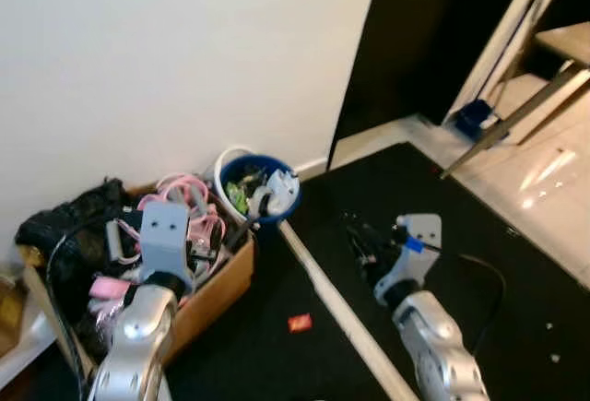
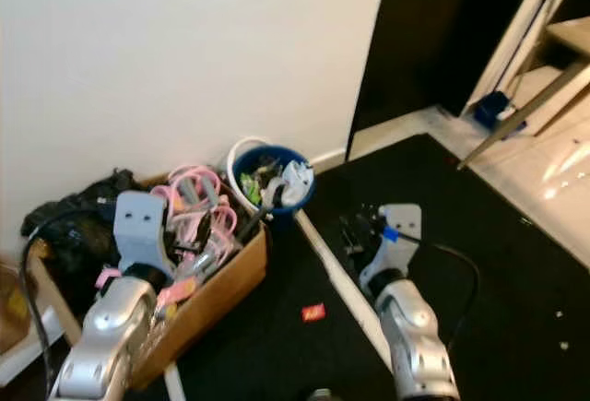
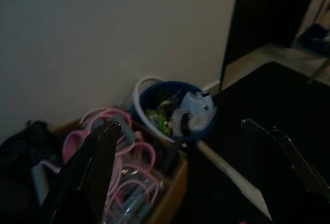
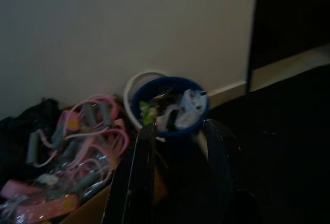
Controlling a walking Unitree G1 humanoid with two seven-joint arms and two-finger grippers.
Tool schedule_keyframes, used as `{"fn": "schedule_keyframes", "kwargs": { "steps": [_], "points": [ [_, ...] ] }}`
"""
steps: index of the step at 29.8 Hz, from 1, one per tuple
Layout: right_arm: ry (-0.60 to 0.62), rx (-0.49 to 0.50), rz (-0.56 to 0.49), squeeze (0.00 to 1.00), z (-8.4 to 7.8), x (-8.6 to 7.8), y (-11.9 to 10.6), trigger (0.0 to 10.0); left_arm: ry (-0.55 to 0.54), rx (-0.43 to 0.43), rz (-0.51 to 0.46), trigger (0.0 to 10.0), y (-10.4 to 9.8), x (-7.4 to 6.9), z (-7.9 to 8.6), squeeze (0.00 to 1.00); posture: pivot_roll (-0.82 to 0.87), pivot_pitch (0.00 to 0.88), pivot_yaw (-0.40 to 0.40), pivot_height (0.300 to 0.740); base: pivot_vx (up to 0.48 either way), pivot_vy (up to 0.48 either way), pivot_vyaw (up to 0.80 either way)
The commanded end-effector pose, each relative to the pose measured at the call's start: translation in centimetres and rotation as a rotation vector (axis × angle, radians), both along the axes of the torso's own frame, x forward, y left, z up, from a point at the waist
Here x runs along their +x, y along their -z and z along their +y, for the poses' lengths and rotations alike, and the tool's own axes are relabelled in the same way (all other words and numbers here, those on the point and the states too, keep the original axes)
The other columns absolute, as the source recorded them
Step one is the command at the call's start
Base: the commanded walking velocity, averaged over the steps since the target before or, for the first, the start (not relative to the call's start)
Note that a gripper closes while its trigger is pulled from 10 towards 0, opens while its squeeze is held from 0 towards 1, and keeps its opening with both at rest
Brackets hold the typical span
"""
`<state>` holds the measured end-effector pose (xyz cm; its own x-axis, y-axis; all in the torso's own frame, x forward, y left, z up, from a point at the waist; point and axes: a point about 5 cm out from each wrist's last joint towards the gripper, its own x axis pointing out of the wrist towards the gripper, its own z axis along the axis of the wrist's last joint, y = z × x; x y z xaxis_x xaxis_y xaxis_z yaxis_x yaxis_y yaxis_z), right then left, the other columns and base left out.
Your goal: Picking trash to rubbish bin
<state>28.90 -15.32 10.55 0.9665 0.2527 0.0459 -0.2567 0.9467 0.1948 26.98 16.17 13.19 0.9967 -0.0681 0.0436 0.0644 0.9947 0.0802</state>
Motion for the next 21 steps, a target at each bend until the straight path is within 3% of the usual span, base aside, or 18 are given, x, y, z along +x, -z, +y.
{"fn": "schedule_keyframes", "kwargs": {
  "steps": [1,21],
  "points": [
    [0.004,0.005,0.034,0.00,-0.03,-0.36,0.73,10.0,-0.014,0.006,0.029,10.0,0.74,-0.23,0.21,0.00,0.03,0.144,-0.029,0.740,0.000,0.000,-0.66],
    [0.005,0.005,0.032,0.00,-0.09,-0.26,0.60,10.0,-0.013,-0.002,0.026,10.0,0.75,-0.05,0.18,0.00,0.02,0.142,-0.031,0.740,0.000,0.000,-0.65]
  ]
}}
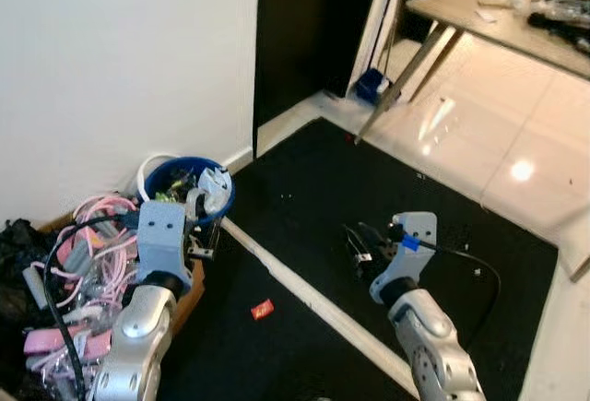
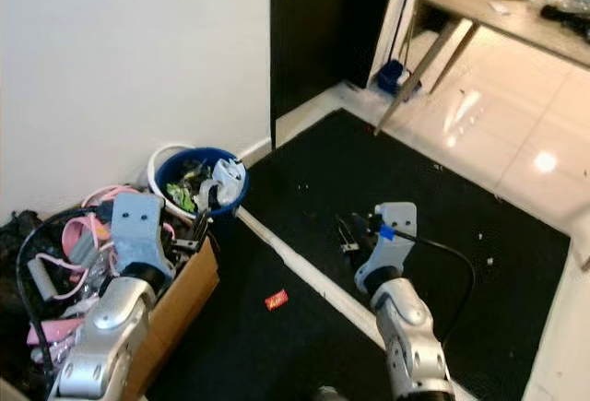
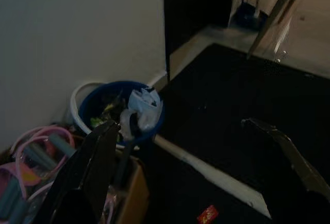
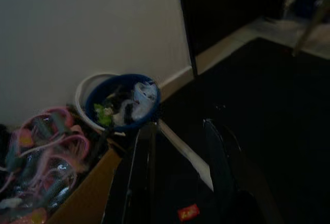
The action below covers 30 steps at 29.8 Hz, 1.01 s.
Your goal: Picking trash to rubbish bin
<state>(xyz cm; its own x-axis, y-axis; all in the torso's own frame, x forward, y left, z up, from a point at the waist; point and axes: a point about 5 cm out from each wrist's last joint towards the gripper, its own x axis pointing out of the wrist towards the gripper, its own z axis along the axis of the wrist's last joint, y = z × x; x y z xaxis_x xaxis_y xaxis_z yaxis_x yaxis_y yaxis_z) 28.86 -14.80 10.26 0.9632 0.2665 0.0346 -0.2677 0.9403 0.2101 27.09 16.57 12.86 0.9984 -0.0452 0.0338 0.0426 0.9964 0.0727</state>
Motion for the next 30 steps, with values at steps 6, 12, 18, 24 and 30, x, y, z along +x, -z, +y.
{"fn": "schedule_keyframes", "kwargs": {
  "steps": [6,12,18,24,30],
  "points": [
    [0.022,-0.005,0.019,0.00,-0.62,-0.22,0.30,10.0,0.009,0.002,0.013,10.0,0.28,-0.08,-0.24,0.00,0.03,0.147,-0.029,0.740,0.000,0.000,-0.65],
    [0.023,-0.002,0.017,0.00,-0.47,-0.19,0.28,10.0,0.012,0.007,0.013,10.0,0.34,0.02,-0.16,0.00,0.02,0.147,-0.027,0.740,0.000,0.000,-0.66],
    [0.023,-0.003,0.017,0.00,-0.50,-0.14,0.25,10.0,0.018,0.008,0.013,10.0,0.30,0.08,-0.24,0.00,0.02,0.143,-0.026,0.740,0.000,0.000,-0.66],
    [0.026,-0.004,0.019,0.00,-0.56,-0.15,0.29,10.0,0.018,0.008,0.013,10.0,0.28,0.15,-0.26,0.00,0.02,0.146,-0.025,0.740,0.000,0.000,-0.66],
    [0.026,-0.003,0.019,0.00,-0.53,-0.14,0.32,10.0,0.025,0.005,0.010,10.0,0.23,0.17,-0.40,0.00,0.02,0.148,-0.022,0.740,0.000,0.000,-0.66]
  ]
}}
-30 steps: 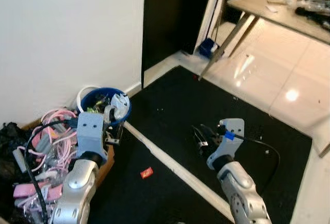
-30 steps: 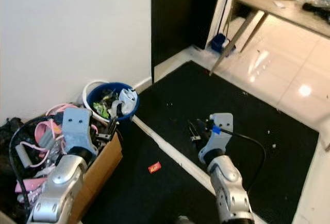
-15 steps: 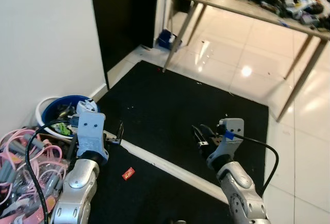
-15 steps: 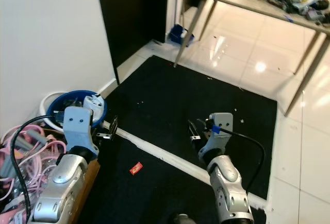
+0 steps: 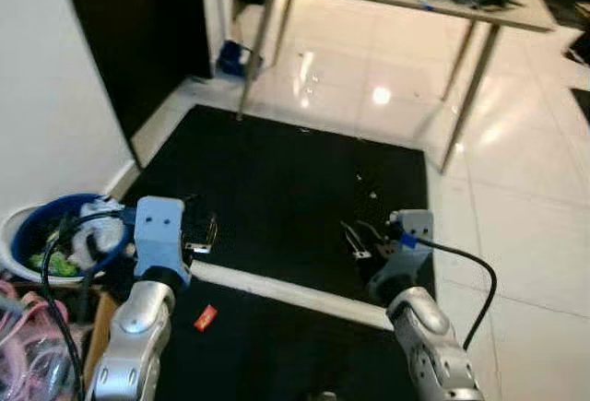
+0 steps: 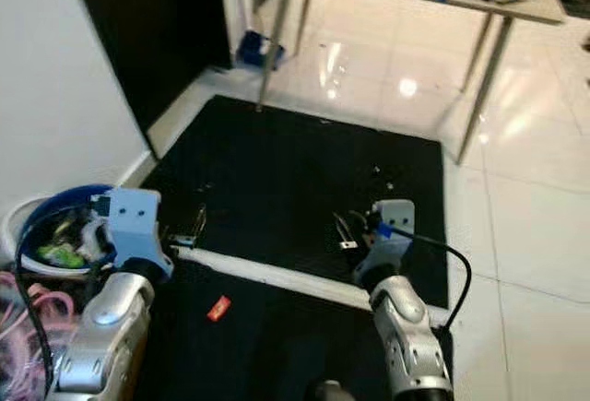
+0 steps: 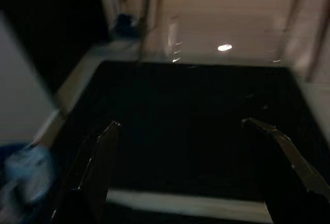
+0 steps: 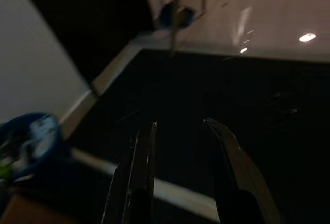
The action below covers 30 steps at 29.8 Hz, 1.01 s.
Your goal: Picking trash to rubbish bin
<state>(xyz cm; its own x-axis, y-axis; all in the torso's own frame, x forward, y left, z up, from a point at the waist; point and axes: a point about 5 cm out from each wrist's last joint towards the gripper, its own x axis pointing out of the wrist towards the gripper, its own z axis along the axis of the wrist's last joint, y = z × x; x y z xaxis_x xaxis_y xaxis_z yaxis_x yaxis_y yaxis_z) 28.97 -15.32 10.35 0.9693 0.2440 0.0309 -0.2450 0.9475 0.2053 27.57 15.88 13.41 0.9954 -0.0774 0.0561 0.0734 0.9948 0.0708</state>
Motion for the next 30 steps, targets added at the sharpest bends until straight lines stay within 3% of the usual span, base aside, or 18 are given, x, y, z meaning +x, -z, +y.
{"fn": "schedule_keyframes", "kwargs": {
  "steps": [1,5,24,30],
  "points": [
    [0.004,0.004,0.017,0.00,0.02,-0.24,0.40,10.0,-0.007,0.000,0.028,10.0,0.73,-0.27,0.30,0.00,0.03,0.148,-0.022,0.740,0.000,0.000,-0.66],
    [0.003,0.003,0.015,0.00,0.05,-0.19,0.35,10.0,0.010,-0.040,0.029,10.0,0.49,-0.22,0.07,0.00,0.03,0.143,-0.021,0.740,0.000,0.000,-0.66],
    [0.004,0.000,0.016,0.00,-0.23,-0.45,0.50,10.0,0.040,-0.034,0.007,10.0,0.24,-0.50,-0.30,0.00,0.02,0.152,-0.022,0.740,0.000,0.000,-0.66],
    [0.007,-0.009,0.010,0.00,-0.20,-0.47,0.44,10.0,0.061,-0.036,-0.013,10.0,0.04,-0.70,-0.62,0.00,0.02,0.155,-0.024,0.740,0.000,0.000,-0.09]
  ]
}}
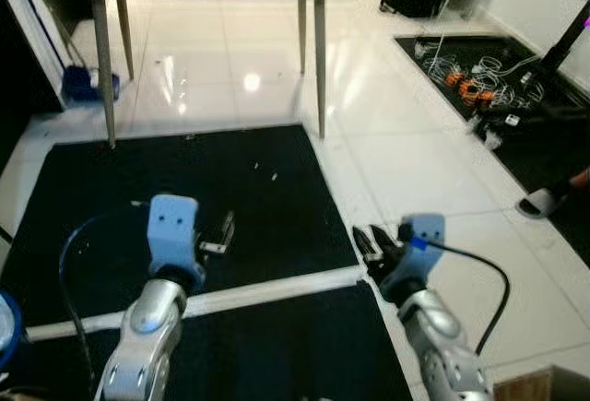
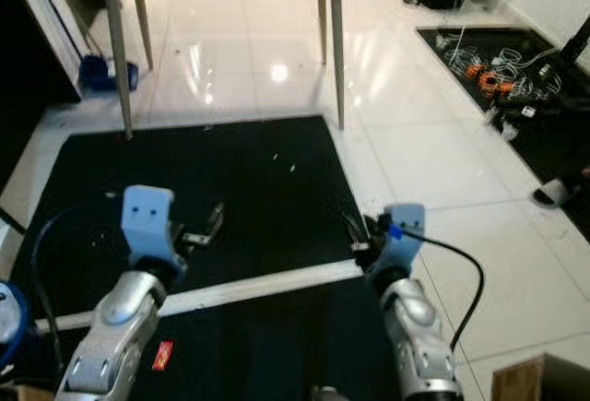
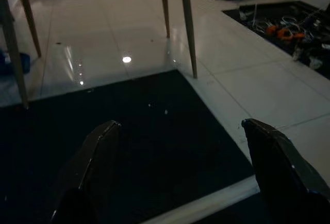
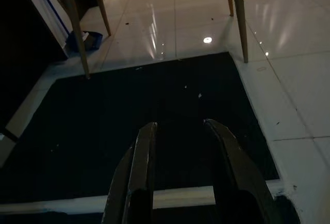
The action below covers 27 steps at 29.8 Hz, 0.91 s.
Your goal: Picking trash to rubbish bin
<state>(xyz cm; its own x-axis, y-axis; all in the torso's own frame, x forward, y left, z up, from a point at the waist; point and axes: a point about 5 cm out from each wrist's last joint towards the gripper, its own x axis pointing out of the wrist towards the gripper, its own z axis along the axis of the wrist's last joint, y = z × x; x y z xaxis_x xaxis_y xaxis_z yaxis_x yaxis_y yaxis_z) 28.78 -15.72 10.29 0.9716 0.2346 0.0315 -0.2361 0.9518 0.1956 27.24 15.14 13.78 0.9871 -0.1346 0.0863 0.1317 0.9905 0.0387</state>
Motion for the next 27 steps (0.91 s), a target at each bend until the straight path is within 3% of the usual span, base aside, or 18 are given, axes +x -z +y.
{"fn": "schedule_keyframes", "kwargs": {
  "steps": [1,27],
  "points": [
    [-0.003,0.001,0.013,0.00,0.19,-0.28,0.38,10.0,0.001,0.000,0.013,10.0,0.42,-0.36,0.12,0.00,0.02,0.155,-0.024,0.740,0.000,0.000,0.00],
    [-0.026,-0.013,0.014,0.00,0.30,-0.32,0.38,10.0,0.000,0.008,0.010,10.0,0.65,-0.96,0.08,0.00,0.02,0.141,-0.048,0.740,0.000,0.000,0.00]
  ]
}}
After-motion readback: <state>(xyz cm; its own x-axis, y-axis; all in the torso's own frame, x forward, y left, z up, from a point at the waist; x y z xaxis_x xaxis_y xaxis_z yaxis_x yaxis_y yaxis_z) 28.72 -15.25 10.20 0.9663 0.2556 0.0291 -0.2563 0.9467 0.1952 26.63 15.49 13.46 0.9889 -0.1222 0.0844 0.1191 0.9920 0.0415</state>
